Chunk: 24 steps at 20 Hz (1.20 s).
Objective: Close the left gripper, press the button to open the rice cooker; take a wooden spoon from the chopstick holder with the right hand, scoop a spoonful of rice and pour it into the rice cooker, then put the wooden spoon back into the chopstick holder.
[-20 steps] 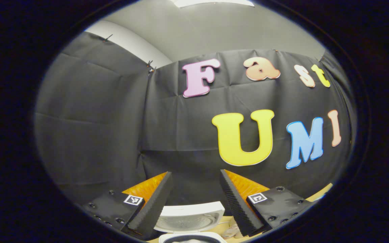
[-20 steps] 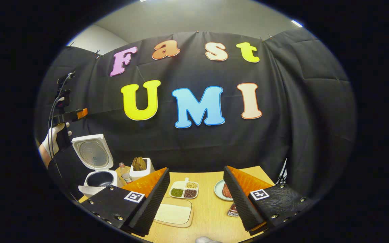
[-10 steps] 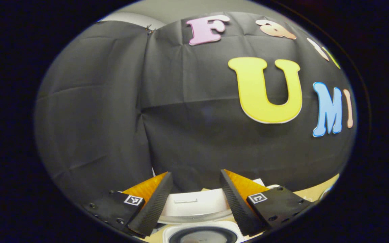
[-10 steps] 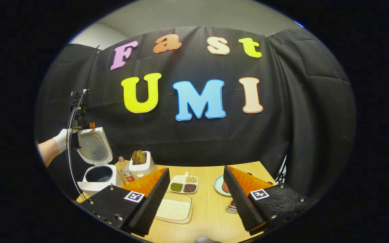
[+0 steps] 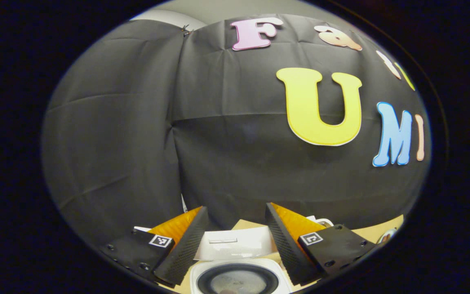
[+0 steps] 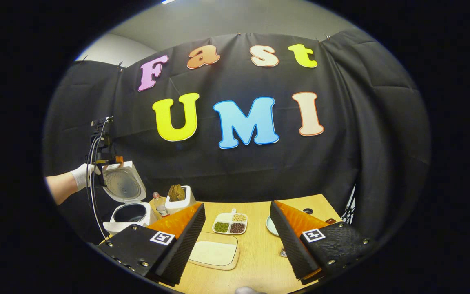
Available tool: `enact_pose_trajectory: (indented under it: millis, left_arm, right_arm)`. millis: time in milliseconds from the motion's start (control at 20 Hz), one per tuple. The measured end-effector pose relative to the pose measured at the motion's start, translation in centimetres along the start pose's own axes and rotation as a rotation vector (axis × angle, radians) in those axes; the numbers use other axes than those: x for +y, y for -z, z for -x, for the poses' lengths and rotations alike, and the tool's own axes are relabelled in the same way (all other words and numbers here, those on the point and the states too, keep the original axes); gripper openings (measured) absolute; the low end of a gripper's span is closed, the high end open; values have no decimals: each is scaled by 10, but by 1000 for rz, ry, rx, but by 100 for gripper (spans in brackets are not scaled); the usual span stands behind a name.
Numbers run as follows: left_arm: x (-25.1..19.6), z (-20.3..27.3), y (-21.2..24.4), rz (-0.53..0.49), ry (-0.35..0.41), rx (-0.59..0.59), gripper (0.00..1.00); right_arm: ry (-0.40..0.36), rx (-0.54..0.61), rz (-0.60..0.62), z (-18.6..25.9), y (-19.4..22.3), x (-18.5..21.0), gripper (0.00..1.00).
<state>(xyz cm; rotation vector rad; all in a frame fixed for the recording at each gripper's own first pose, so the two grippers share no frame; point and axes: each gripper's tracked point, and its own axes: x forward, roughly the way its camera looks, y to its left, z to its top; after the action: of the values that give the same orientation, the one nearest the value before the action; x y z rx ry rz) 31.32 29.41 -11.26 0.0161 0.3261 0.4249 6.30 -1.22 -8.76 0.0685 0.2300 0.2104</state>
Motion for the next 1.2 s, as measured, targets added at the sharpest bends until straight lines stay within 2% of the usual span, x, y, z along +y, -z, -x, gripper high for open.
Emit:
enact_pose_trajectory:
  millis: [350,550,750,1200]
  left_arm:
    - [-7,44,40,-2,11,75,98]
    - [-19,64,129,33,44,265,100]
    - [-15,72,193,-28,34,362,99]
    - [-20,69,224,-29,44,443,99]
  right_arm:
    - [-35,24,-1,6,15,-5,98]
    - [-52,19,-12,22,17,-8,98]
    - [-62,21,-5,26,15,-8,98]
    - [-85,42,-7,29,24,-3,98]
